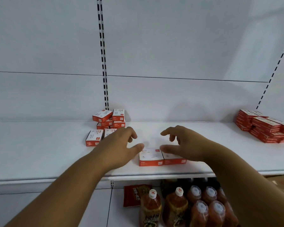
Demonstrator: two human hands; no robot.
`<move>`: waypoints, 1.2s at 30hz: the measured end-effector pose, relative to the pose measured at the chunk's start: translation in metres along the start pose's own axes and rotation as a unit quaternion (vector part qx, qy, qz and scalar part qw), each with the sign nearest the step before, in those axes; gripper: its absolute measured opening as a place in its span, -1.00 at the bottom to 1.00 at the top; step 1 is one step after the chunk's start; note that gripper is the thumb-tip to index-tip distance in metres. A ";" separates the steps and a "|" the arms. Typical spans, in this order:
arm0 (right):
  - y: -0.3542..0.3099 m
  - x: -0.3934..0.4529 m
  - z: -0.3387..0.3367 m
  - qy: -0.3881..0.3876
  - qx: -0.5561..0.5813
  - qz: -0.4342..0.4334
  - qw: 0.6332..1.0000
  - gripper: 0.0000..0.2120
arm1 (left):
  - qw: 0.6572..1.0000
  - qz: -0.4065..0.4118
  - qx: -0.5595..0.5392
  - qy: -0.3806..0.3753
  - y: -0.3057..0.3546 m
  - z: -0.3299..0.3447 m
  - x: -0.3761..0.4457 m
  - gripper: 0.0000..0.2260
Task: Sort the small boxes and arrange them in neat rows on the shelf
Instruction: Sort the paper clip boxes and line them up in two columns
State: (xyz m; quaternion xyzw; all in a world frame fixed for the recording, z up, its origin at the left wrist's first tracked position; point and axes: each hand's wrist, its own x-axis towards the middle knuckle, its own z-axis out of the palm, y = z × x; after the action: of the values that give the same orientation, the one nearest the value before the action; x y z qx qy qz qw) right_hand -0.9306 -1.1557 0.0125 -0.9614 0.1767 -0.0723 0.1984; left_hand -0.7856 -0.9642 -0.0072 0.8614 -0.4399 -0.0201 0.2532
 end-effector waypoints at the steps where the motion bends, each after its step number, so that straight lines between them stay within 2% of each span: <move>1: -0.007 0.007 0.003 0.009 -0.008 0.004 1.000 -0.49 | 1.000 -0.008 -0.002 0.015 -0.006 -0.004 0.001 -0.71; 4: -0.033 0.031 0.015 0.040 -0.010 -0.014 0.999 -0.60 | 0.997 -0.028 -0.013 0.076 -0.028 -0.013 0.003 -0.83; 7: -0.064 0.058 0.031 0.018 -0.022 -0.049 0.998 -0.66 | 0.980 -0.071 0.002 0.188 -0.048 -0.014 0.005 -0.88; 9: -0.084 0.074 0.042 -0.020 -0.040 -0.063 0.997 -0.61 | 0.958 -0.116 0.034 0.260 -0.058 -0.015 0.007 -0.81; 10: -0.094 0.081 0.047 -0.036 -0.046 -0.064 0.996 -0.58 | 0.950 -0.143 0.055 0.271 -0.062 -0.016 0.008 -0.74; 13: -0.115 0.093 0.055 -0.067 -0.053 -0.056 0.995 -0.51 | 0.950 -0.220 0.098 0.196 -0.071 -0.017 0.010 -0.55; 15: -0.123 0.097 0.060 -0.070 -0.035 -0.049 0.996 -0.54 | 0.954 -0.229 0.103 0.163 -0.073 -0.014 0.012 -0.51; 18: -0.127 0.101 0.067 -0.052 -0.027 -0.034 0.998 -0.56 | 0.959 -0.214 0.054 0.177 -0.076 -0.013 0.012 -0.55; 23: -0.124 0.103 0.070 -0.052 -0.027 -0.021 0.998 -0.50 | 0.963 -0.174 -0.096 0.182 -0.081 -0.017 0.012 -0.55; 27: -0.118 0.103 0.071 -0.057 -0.018 0.011 0.998 -0.45 | 0.965 -0.135 -0.146 0.170 -0.083 -0.017 0.012 -0.58; 29: -0.115 0.101 0.071 -0.044 -0.002 0.025 0.999 -0.45 | 0.964 -0.116 -0.166 0.170 -0.085 -0.017 0.013 -0.62; 31: -0.113 0.097 0.070 -0.018 0.026 0.028 0.999 -0.36 | 0.960 -0.102 -0.197 0.173 -0.085 -0.018 0.012 -0.63; 33: -0.113 0.094 0.066 0.010 0.057 0.014 0.998 -0.25 | 0.954 -0.092 -0.229 0.170 -0.084 -0.019 0.011 -0.59; 36: -0.116 0.093 0.062 -0.007 0.082 0.001 0.997 -0.27 | 0.950 -0.099 -0.257 0.149 -0.084 -0.019 0.011 -0.47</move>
State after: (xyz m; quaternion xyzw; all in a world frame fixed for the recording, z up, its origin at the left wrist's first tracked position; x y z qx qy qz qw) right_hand -0.7957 -1.0685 0.0094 -0.9421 0.1699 -0.0799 0.2777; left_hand -0.7109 -0.9238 -0.0265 0.7994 -0.2894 -0.0287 0.5256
